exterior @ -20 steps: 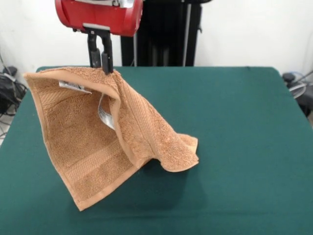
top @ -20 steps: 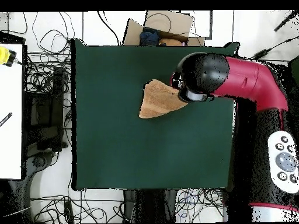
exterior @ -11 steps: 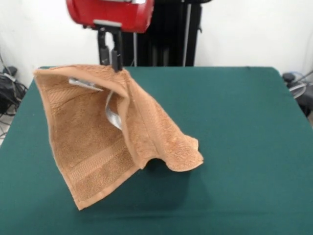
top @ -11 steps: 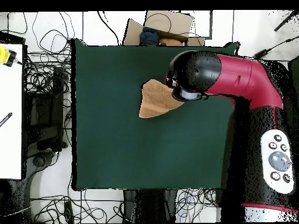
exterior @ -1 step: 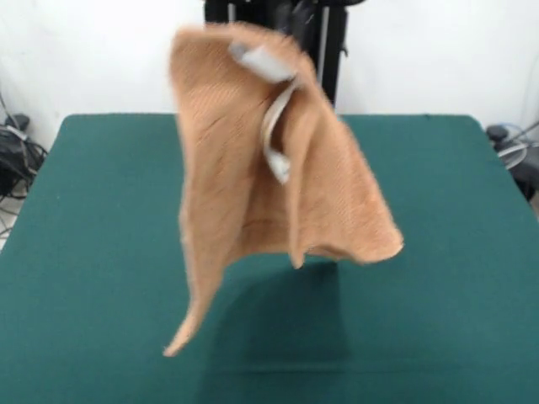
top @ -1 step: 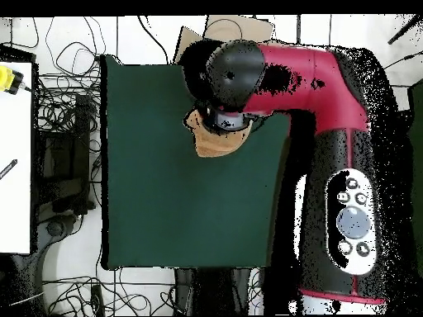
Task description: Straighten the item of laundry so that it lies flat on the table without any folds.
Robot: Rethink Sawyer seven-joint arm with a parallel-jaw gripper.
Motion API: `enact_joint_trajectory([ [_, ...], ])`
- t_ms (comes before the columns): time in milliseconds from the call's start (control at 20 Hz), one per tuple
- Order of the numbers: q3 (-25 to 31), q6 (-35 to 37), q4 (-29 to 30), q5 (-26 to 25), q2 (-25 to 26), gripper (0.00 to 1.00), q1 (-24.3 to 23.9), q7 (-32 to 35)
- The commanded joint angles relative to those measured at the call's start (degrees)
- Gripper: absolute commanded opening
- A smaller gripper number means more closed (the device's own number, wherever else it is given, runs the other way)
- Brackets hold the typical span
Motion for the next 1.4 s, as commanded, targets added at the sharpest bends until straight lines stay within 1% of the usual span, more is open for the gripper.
enact_joint_trajectory([
  [50, 2.1, 16.1, -13.1, -2.9, 0.3, 0.00, 2.3, 2.0],
  [100, 3.0, 21.7, -18.7, -4.0, 2.0, 0.00, 2.7, 1.2],
  [200, 3.6, 25.2, -22.7, -4.7, 3.5, 0.00, 2.9, 0.8],
  [250, 3.6, 25.0, -23.0, -4.5, 4.1, 0.00, 2.6, 0.7],
  [300, 3.4, 24.7, -22.7, -4.1, 4.2, 0.00, 2.5, 0.9],
  [500, 2.5, 19.4, -18.8, -1.9, 3.4, 0.00, 1.6, 0.9],
  [550, 2.5, 19.6, -19.5, -1.7, 3.8, 0.00, 1.6, 1.2],
  [750, 1.8, 15.9, -17.0, -0.1, 3.2, 0.00, 2.1, 3.2],
  [950, 0.7, 8.9, -9.6, 2.4, 1.1, 0.00, 1.2, 3.5],
  [1050, 0.5, 3.0, -4.3, 3.8, -0.2, 0.00, 0.1, 2.2],
  [1250, 2.2, -14.4, 7.9, 7.1, -0.7, 0.00, -3.9, -1.3],
  [1300, 2.7, -18.6, 10.3, 7.3, -0.8, 0.00, -4.8, -2.4],
  [1350, 2.9, -21.0, 12.0, 7.5, -0.4, 0.00, -5.3, -2.8],
  [1400, 2.7, -24.2, 13.4, 6.5, -0.4, 0.00, -5.5, -3.6],
])
